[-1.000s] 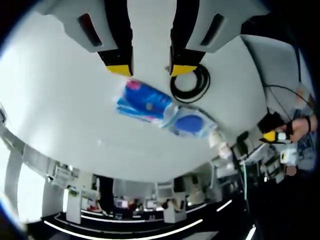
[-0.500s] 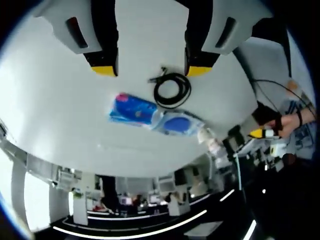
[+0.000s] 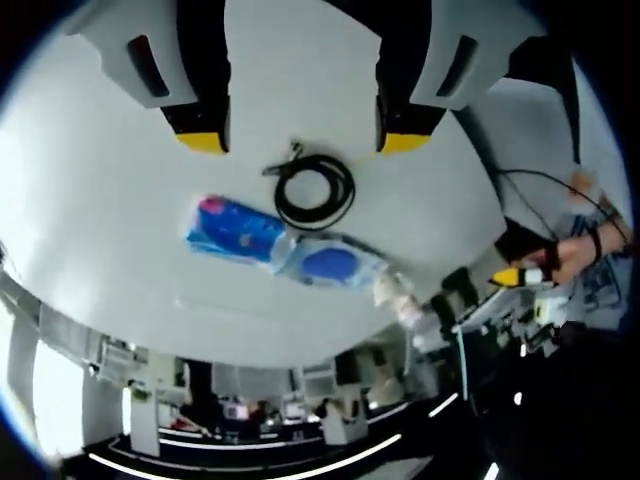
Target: Arrange the tabletop items into an orderly group along one side of the table until the central work area is clear of visible clutter.
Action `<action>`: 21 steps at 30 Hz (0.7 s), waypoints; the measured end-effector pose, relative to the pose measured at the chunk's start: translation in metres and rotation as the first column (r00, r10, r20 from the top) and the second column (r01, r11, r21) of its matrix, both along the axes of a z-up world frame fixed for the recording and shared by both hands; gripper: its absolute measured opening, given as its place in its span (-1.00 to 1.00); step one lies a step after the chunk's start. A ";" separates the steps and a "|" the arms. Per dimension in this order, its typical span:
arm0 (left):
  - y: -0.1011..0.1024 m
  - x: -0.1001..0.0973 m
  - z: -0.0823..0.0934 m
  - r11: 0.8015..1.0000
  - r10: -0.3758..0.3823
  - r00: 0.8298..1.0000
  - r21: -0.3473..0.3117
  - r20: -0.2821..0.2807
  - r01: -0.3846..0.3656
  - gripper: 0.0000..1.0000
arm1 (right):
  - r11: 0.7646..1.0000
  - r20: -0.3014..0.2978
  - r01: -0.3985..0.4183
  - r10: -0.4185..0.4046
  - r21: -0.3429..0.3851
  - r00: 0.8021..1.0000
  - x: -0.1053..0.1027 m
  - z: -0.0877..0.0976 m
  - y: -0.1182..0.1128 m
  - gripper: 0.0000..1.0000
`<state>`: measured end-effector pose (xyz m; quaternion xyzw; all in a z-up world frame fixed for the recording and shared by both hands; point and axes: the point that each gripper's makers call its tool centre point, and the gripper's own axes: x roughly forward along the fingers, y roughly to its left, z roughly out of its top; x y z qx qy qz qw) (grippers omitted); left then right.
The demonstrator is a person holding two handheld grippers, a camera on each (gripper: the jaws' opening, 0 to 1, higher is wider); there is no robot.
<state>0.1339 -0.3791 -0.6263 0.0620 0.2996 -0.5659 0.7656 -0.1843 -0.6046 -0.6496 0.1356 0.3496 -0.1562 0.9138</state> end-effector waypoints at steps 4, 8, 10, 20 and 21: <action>-0.002 0.001 0.003 1.000 -0.012 1.000 -0.002 0.011 0.012 -0.04 | 1.000 0.010 0.004 -0.004 -0.004 1.000 0.003 0.003 0.002 0.15; -0.004 0.000 0.004 1.000 -0.029 0.999 0.002 0.028 0.029 -0.02 | 1.000 0.006 0.004 -0.004 -0.015 1.000 0.000 0.006 0.005 0.17; -0.005 -0.002 0.004 0.999 -0.038 0.999 0.003 0.026 0.038 -0.01 | 1.000 0.008 0.008 -0.007 -0.023 1.000 -0.002 0.008 0.006 0.17; -0.011 -0.010 -0.001 0.998 -0.065 0.998 0.006 0.008 0.065 0.00 | 0.999 0.025 0.044 -0.044 -0.013 0.999 -0.010 0.008 0.006 0.19; -0.011 -0.011 -0.001 0.998 -0.068 0.998 0.008 0.009 0.068 0.00 | 0.999 0.026 0.049 -0.048 -0.008 0.998 -0.011 0.007 0.007 0.19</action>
